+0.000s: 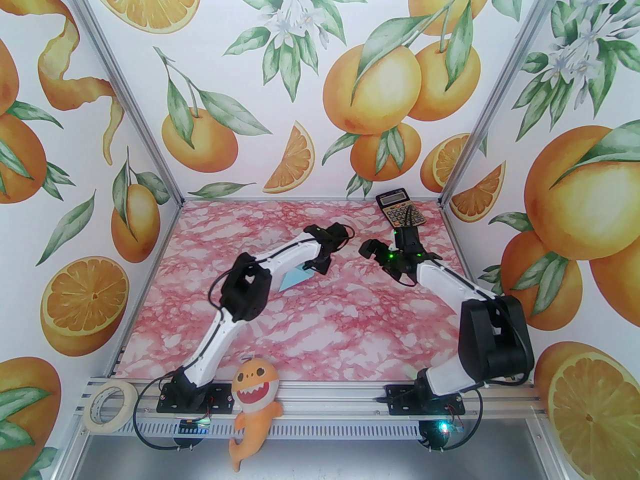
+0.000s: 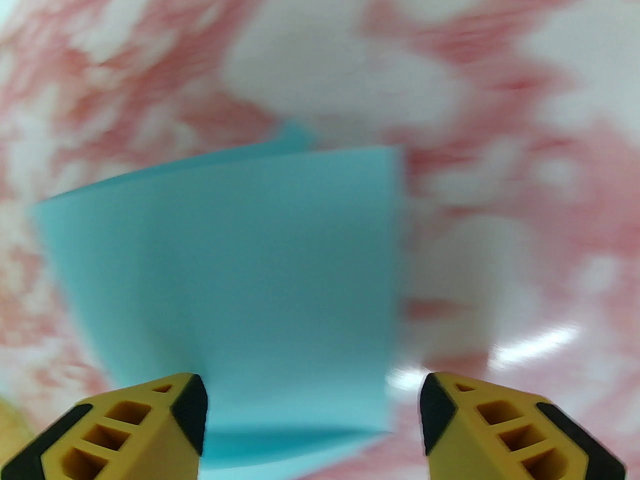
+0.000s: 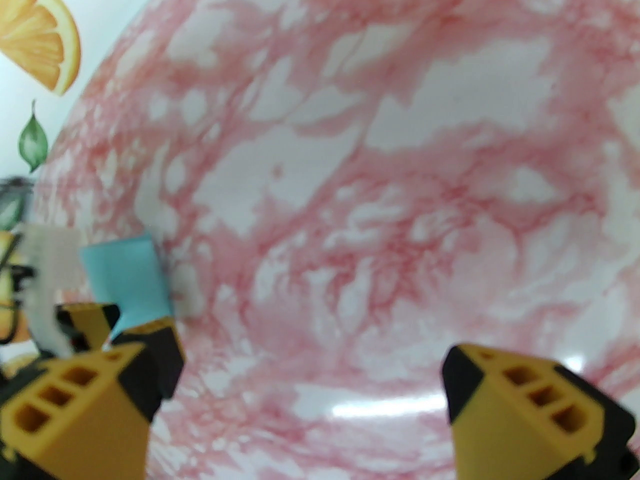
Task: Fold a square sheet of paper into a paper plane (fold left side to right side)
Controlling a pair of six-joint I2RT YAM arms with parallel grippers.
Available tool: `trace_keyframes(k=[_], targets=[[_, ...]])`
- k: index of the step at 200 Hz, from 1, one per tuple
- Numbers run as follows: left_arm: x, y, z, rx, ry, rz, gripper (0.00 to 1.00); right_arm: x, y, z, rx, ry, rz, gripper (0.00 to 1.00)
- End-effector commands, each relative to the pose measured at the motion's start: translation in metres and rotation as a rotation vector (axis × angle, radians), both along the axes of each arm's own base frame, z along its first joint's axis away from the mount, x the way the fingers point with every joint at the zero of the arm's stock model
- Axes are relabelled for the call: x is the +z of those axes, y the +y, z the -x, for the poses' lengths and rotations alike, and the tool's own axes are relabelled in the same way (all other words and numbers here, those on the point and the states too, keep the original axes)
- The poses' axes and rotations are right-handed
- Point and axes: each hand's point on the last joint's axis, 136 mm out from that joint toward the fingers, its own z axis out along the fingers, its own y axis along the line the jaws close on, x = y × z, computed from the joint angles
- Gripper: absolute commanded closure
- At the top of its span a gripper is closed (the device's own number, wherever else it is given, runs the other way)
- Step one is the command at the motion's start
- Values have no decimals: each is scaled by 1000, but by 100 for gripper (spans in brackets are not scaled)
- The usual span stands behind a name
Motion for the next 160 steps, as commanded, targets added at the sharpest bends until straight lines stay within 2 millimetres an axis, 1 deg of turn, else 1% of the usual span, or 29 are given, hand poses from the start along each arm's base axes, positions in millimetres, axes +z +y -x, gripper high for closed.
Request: trace_keyframes(k=[1,8,17,33,45,60,69,83,100,118,123,136,148,160], targets=[[59,-15,-2,26,-1,333,24,-5,29,-1,86,5,-57,0],[65,-7,-3,37,0,372,24,-6,37,-1,104,8,-61,1],[70,8,-3,54,4,392,26,-8,52,-2,145,12,-78,2],[74,37,-5,63,-9,400,28,-11,74,-2,194,21,-88,3],[69,57,-1,48,-2,394,29,-14,90,-2,226,28,-90,3],[53,75,5,20,49,378,32,-17,104,-2,249,35,-96,3],[42,80,10,-3,92,380,37,-18,110,-3,257,39,-102,3],[26,87,13,-13,129,367,39,-19,116,-4,266,41,-105,3],[13,84,17,-36,170,410,41,-19,118,-5,271,41,-105,3],[4,79,16,-42,188,450,46,-18,117,-5,272,41,-99,3],[1,81,15,-33,188,445,48,-18,116,-4,273,41,-96,3],[-6,85,13,-21,195,436,58,-16,115,-3,275,38,-89,3],[-12,87,12,-14,201,432,60,-16,115,-1,277,39,-89,3],[-19,89,12,-10,209,417,65,-15,115,0,282,38,-90,3]])
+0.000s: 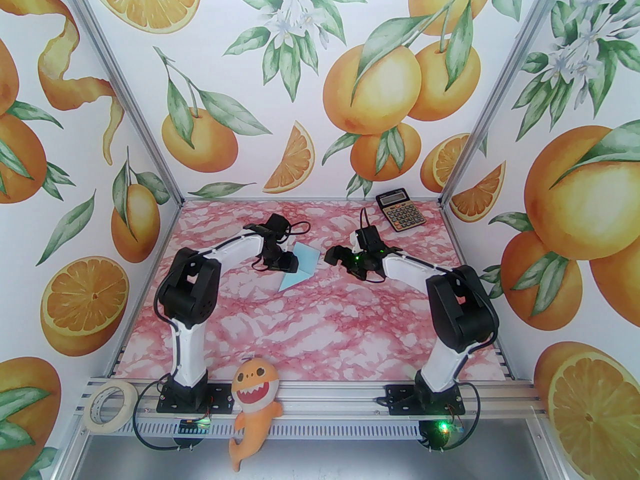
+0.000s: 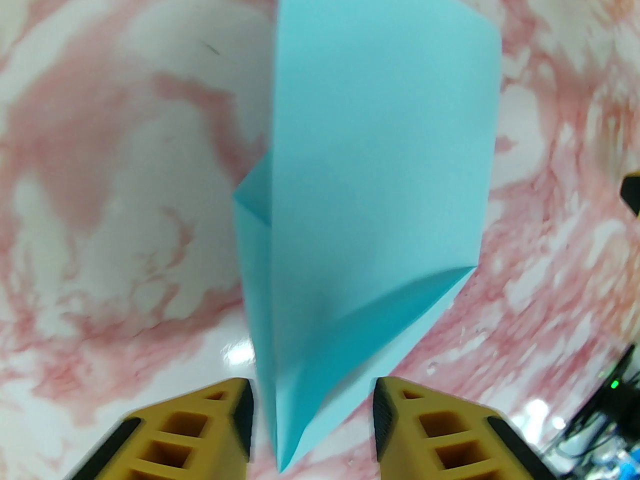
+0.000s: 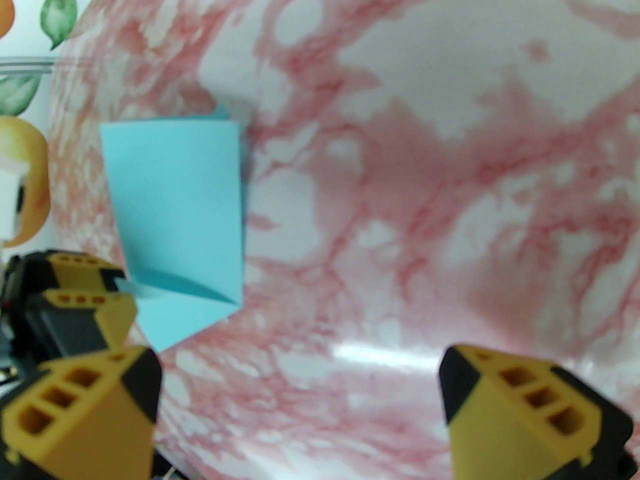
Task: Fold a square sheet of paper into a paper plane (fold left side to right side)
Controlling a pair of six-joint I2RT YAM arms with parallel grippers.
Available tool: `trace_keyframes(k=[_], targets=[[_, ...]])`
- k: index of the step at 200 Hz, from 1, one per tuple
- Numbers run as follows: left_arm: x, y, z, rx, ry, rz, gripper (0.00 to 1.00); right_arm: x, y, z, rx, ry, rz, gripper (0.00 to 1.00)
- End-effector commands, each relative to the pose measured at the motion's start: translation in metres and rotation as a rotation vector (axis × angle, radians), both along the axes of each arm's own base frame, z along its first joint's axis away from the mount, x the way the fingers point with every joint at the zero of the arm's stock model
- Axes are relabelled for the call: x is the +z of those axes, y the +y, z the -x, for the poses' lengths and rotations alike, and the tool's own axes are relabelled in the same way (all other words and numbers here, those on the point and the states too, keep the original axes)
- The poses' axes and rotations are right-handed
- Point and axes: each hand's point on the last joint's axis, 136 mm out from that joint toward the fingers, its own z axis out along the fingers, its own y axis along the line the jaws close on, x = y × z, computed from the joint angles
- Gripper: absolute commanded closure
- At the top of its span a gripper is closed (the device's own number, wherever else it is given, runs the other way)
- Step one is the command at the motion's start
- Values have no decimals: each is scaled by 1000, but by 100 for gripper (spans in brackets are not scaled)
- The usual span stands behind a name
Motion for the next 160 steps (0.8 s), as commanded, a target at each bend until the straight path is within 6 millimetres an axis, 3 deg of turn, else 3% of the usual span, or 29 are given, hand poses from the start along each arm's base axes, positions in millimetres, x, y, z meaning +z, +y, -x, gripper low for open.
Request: trace_keyframes(k=[1,8,19,44,104,127,150,160], targets=[[-11,1,-5,-10,-3,19,65,11,3,-3,12,-24,-12,2],[-15,3,-5,-5,3,13,66,10,3,-2,14,-22,-11,3],[-18,3,-4,6,7,17,80,11,3,-1,16,-25,-12,3],[-21,-5,-1,48,28,80,86,12,7,-1,28,-27,-18,3],[-20,-33,5,251,82,284,86,6,34,1,84,7,-70,3],[-21,-39,9,266,79,276,84,1,50,2,89,27,-121,17],[-22,-42,11,264,81,270,85,-4,64,-3,78,46,-182,40],[-22,-42,12,262,76,258,85,-7,67,-5,71,54,-200,43]])
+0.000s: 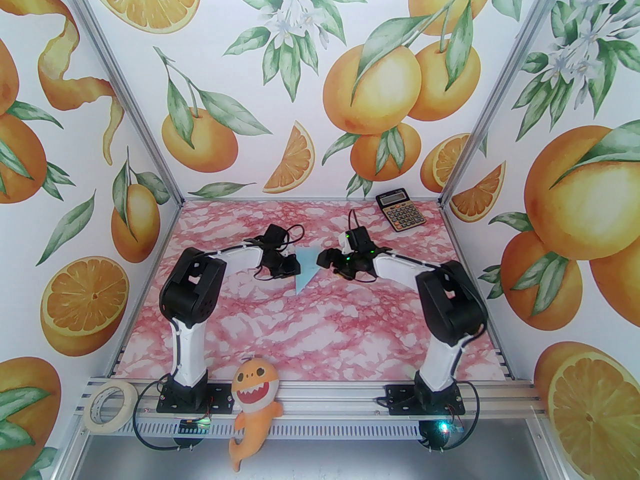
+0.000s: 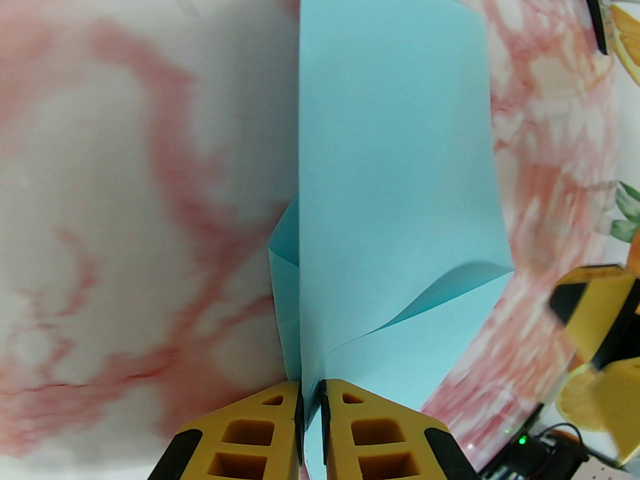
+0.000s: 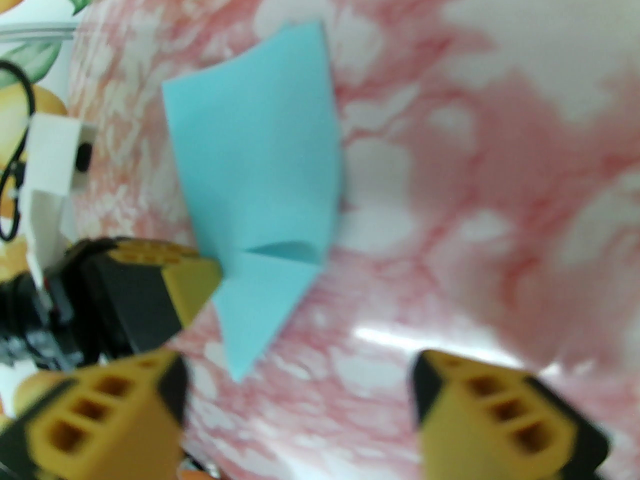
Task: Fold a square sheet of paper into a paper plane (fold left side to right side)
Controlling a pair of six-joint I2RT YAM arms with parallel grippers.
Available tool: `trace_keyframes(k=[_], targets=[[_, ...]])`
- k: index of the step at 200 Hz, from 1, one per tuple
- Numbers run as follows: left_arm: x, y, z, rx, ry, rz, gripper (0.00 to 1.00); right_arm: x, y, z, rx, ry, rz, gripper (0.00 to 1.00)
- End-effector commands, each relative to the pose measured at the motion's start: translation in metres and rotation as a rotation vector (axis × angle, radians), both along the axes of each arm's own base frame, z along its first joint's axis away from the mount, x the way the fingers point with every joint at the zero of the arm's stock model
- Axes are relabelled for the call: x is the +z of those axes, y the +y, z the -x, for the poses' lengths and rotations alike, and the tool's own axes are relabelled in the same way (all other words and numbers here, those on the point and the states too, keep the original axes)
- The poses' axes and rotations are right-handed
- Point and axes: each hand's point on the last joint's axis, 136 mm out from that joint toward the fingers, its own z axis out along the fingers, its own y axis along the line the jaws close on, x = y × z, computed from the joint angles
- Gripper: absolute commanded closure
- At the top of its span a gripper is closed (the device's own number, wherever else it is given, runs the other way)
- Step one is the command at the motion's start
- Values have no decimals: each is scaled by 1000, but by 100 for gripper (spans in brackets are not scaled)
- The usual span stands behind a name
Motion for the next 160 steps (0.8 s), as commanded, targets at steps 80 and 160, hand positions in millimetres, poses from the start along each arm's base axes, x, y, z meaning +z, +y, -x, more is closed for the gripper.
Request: trace_keyframes(k=[80,160], targets=[[-10,-4,9,-1,29,-49,85,-18,19,-20,-17,39,-67,62],[-8,-7,6,-21,28,-44,82,-29,11,-20,-11,44,-46,79]])
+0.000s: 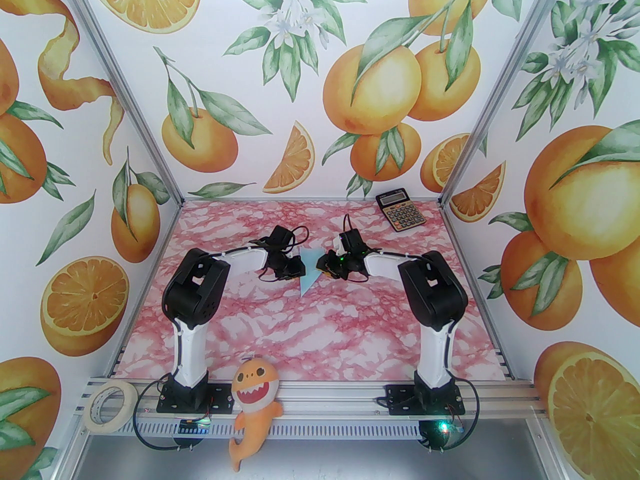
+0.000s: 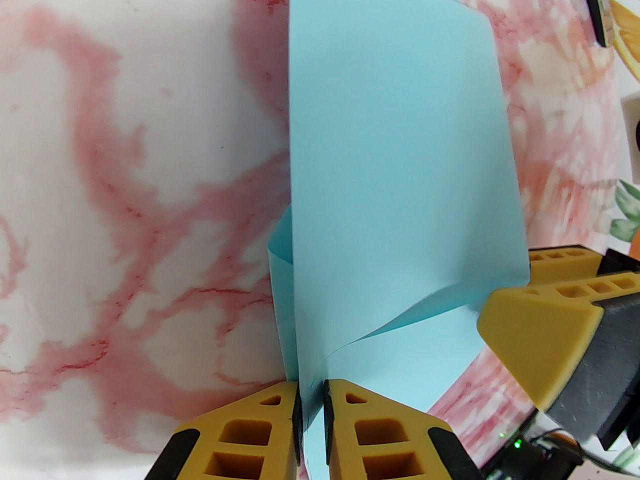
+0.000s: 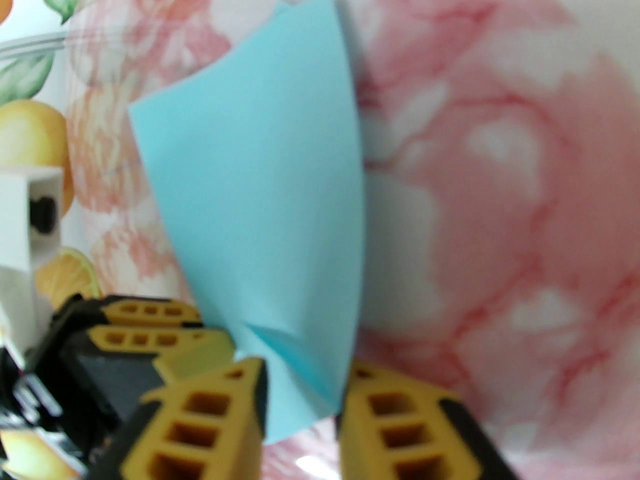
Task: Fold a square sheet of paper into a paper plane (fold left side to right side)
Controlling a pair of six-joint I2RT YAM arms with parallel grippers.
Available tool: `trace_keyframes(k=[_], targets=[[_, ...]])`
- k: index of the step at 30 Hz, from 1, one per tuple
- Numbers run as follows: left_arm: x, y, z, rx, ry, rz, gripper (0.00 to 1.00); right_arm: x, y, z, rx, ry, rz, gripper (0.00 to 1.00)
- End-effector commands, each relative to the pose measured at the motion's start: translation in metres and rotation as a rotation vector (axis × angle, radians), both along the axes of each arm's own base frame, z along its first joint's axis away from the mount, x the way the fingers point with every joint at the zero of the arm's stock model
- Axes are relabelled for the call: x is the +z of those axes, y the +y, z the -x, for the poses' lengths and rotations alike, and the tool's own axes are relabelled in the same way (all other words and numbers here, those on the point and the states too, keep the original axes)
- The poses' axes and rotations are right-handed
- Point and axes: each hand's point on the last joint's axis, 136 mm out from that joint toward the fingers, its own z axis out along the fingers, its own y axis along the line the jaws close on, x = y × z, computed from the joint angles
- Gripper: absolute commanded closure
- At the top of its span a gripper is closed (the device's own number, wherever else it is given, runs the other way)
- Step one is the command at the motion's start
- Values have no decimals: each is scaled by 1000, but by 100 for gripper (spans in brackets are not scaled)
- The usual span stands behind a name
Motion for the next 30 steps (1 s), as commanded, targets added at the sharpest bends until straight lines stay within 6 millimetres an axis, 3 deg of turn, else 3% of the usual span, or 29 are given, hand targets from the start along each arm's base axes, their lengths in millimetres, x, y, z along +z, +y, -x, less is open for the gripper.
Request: trace_keyframes(k=[1,6,14,25,30], targets=[[-8,2,3,-17,21,-31,82,-1,1,-6,14,-25,-5,80],[-7,3,0,-19,19,-28,81,-3,-1,-4,13,-26,2,89],[12,14,-3,-16,-27,-7,70,-8,-4,-2,8,-12,19,90],[13,10,5,-21,-33,94,74,-11,-5,1,9,-2,25,91],[21,5,5,-43,-51,147,60,-7,-1,-1,18,-12,13,90]])
